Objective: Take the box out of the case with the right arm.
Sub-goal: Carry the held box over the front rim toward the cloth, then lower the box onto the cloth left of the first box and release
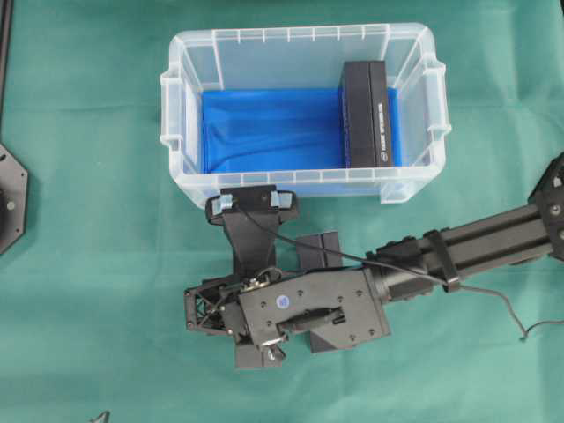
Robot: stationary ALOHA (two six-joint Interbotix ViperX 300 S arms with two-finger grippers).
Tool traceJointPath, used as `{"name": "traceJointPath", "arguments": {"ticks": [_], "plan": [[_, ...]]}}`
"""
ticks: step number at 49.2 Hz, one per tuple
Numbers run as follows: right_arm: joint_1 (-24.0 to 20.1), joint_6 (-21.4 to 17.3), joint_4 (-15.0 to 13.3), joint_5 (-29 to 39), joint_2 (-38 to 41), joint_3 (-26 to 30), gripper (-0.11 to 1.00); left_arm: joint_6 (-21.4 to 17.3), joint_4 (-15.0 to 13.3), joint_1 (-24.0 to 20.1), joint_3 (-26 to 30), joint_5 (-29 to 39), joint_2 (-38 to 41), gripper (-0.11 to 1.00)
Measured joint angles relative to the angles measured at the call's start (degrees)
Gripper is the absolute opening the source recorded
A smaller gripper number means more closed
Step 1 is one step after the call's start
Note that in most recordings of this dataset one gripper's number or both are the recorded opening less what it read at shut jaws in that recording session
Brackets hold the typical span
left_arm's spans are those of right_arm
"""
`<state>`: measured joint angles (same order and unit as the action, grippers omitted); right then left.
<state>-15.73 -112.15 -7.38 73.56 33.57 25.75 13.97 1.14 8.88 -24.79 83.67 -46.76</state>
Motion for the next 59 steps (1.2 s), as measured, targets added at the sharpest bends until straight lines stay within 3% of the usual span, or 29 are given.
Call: {"name": "traceJointPath", "arguments": {"ticks": [22,31,59], "plan": [[0.0,0.2,0.1,-1.2,0.0,-0.8,0.68,0.0,0.0,0.0,0.0,0.0,-0.1,0.00],[0.0,0.2,0.1,-0.6,-0.1,-0.7,0.92,0.0,0.0,0.0,0.0,0.0,-0.3,0.00],[0.0,0.4,-0.1,1.6,-0.8,-0.8,0.90,0.2,0.0,-0.1,0.0,0.0,-1.0,0.00]]}}
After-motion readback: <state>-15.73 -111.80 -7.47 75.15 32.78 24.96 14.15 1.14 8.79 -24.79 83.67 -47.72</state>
